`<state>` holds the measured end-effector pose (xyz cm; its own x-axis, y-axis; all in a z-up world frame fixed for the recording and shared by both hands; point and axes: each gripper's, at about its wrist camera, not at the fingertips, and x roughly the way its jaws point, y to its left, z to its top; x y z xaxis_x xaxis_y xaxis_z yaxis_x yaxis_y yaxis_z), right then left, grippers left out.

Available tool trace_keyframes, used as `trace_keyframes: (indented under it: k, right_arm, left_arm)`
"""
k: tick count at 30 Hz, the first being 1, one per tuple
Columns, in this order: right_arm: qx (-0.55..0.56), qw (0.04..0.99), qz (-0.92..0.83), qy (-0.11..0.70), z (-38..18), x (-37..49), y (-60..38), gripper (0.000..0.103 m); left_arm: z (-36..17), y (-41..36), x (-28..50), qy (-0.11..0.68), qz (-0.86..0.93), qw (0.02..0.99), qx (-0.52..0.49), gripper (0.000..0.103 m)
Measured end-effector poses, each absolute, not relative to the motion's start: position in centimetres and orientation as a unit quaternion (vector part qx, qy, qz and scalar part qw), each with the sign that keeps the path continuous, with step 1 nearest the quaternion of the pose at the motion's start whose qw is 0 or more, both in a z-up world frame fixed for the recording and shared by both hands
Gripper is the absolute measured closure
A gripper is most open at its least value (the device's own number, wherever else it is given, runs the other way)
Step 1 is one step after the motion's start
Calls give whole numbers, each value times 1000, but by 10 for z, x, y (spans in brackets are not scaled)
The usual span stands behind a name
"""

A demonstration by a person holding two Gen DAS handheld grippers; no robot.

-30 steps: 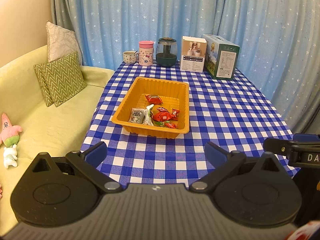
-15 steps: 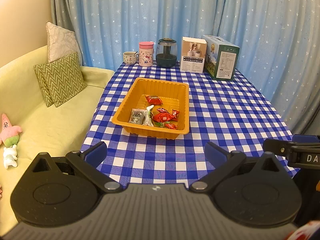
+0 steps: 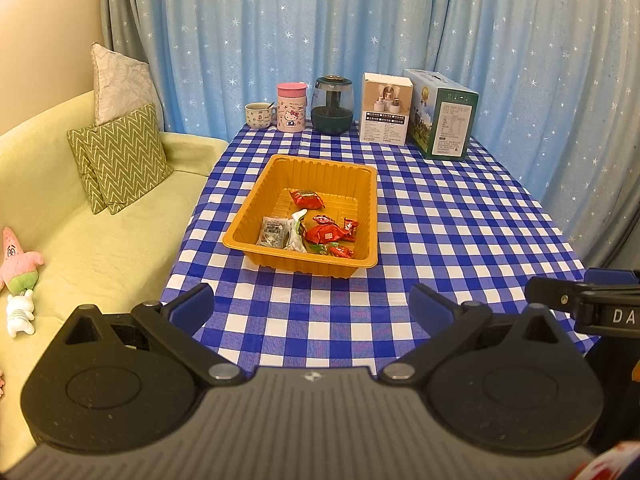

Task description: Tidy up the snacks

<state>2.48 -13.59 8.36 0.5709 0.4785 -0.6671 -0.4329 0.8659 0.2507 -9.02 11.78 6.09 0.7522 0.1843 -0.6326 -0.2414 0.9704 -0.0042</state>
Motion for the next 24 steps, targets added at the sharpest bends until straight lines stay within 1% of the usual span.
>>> trace_keyframes:
  k: [24]
  right_arm:
    - [31, 886, 256, 385, 82, 26, -138, 10]
  left_arm:
    - [62, 118, -87, 326, 106, 938, -44, 0]
